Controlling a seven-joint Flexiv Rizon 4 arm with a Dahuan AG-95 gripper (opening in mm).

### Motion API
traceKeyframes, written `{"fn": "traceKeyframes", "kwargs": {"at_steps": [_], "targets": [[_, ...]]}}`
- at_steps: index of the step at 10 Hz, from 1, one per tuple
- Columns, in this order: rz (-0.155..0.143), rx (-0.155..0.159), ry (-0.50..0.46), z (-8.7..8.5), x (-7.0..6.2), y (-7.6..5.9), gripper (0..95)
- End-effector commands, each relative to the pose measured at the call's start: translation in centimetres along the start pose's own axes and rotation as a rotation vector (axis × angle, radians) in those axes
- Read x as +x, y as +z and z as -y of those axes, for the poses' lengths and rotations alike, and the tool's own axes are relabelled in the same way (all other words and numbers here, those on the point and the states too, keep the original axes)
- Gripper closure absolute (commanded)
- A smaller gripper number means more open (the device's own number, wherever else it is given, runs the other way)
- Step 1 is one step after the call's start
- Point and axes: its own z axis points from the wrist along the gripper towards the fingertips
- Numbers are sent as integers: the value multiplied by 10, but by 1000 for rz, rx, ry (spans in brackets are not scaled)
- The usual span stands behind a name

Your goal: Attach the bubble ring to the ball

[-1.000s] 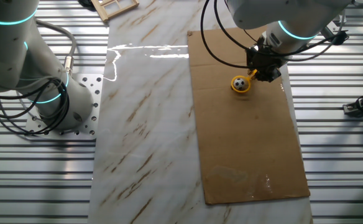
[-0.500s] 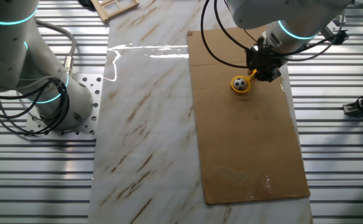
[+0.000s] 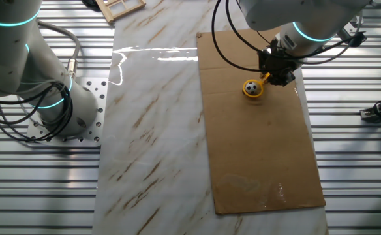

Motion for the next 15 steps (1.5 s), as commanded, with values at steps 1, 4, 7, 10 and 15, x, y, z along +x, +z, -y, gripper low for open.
{"fn": "traceKeyframes", "kwargs": {"at_steps": [1, 4, 7, 10, 15], "targets": [[1, 0, -2, 0, 0, 0, 760], [0, 1, -5, 0, 0, 0, 760], [-3, 4, -4, 0, 0, 0, 760], [-9, 12, -10, 0, 1, 0, 760], [-27, 12, -35, 0, 1, 0, 760]]}}
